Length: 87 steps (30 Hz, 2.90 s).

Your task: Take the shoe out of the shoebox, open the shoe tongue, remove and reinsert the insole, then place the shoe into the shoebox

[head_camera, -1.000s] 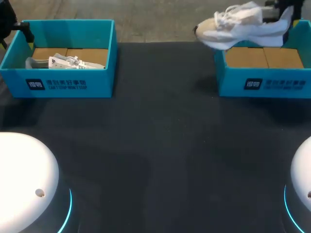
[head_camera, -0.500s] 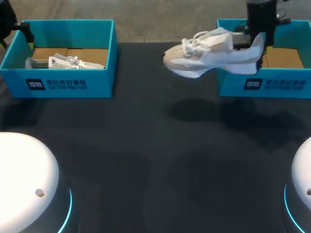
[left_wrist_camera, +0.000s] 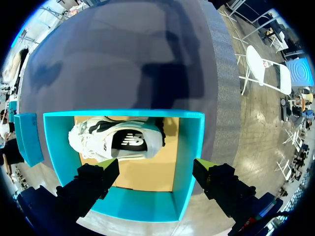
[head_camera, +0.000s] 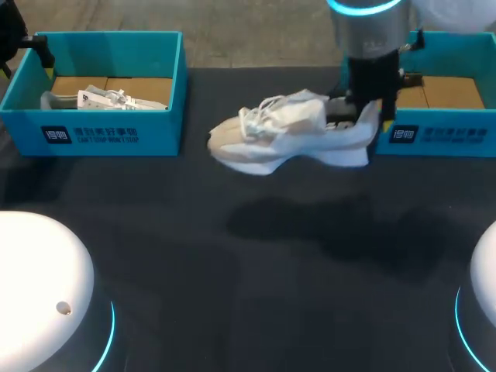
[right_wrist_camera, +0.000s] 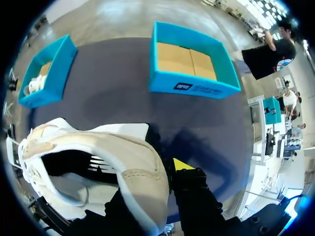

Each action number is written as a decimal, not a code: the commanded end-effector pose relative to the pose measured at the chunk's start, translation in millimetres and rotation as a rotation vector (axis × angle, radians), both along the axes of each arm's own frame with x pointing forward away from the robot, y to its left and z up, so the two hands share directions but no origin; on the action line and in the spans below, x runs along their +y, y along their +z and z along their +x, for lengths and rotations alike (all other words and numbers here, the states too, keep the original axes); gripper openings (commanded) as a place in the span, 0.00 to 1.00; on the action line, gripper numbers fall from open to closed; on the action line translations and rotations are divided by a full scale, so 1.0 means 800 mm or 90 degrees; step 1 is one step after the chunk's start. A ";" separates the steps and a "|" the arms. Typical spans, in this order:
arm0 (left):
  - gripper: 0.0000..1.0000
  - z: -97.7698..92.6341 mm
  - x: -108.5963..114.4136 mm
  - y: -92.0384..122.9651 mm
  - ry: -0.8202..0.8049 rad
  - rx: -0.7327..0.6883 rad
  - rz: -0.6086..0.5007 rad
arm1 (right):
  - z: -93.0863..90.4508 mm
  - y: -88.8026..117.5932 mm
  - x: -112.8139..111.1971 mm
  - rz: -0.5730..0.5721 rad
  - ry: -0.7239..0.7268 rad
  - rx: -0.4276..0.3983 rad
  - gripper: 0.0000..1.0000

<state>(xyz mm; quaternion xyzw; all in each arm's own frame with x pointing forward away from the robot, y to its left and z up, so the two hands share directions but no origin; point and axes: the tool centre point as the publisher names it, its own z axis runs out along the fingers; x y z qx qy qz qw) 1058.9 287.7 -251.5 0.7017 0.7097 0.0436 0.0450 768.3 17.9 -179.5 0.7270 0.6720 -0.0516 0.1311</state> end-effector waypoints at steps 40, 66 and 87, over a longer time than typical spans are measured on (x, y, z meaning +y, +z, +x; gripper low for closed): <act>1.00 0.000 0.000 0.000 0.000 -0.001 0.000 | -0.008 -0.132 0.075 0.004 0.008 0.013 0.00; 1.00 0.000 0.000 0.000 0.000 -0.001 0.000 | 0.016 -0.251 0.070 0.023 0.020 0.067 0.00; 1.00 0.000 0.000 0.000 0.000 -0.001 0.000 | -0.025 -0.104 0.113 0.211 0.318 0.001 1.00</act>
